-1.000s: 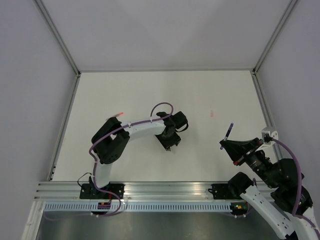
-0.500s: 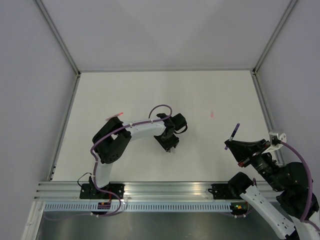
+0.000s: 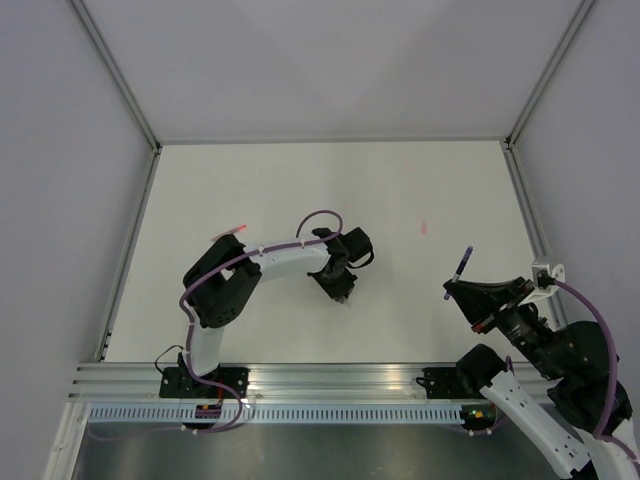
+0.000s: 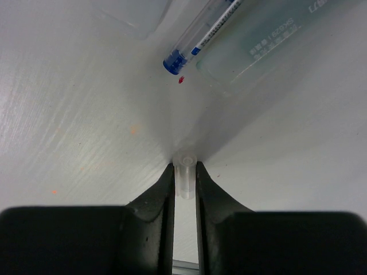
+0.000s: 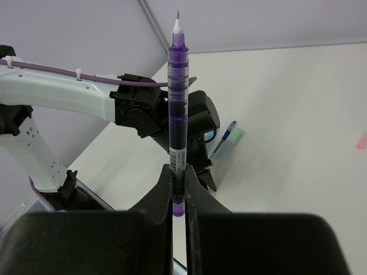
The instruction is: Insert the pens into the pen caps
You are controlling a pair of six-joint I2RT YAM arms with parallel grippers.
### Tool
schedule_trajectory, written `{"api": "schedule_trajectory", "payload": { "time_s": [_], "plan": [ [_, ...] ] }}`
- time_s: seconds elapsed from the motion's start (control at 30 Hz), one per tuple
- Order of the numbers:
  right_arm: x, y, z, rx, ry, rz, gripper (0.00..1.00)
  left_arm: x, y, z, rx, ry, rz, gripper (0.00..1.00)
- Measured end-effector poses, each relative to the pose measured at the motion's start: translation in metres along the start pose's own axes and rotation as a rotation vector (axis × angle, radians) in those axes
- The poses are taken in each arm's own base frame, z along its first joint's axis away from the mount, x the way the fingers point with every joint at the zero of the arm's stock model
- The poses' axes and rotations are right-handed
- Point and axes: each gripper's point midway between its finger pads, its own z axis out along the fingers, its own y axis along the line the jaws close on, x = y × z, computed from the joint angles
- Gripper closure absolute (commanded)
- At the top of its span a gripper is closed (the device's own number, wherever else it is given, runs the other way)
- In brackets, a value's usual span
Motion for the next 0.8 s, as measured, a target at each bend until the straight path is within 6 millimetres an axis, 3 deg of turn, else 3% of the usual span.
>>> {"api": "schedule_trajectory", "payload": {
  "time_s": [0.13,0.3,0.37,0.47,0.63,0.8],
  "plan": [
    [0.018,0.002,0.014,-0.033,0.046,0.023,1.0,-0.002,0.001,-0.001,0.024,-0.009,0.002,0.98],
    [0.063,0.0,0.042,-0.058,0.197,0.059,1.0,-0.017,0.016,-0.008,0.04,-0.083,0.058,0.98],
    [0.082,0.002,0.051,-0.086,0.259,0.077,1.0,-0.023,0.017,-0.02,0.072,-0.113,0.107,0.98],
    [0.107,0.005,0.064,-0.127,0.341,0.112,1.0,-0.031,0.001,-0.058,0.209,-0.15,0.198,0.98],
    [0.149,0.007,0.082,-0.174,0.465,0.182,1.0,-0.042,-0.032,-0.146,0.562,-0.248,0.379,0.98],
    [0.172,0.008,0.093,-0.207,0.518,0.233,1.0,-0.046,-0.031,-0.197,0.816,-0.344,0.509,0.98]
  ]
}}
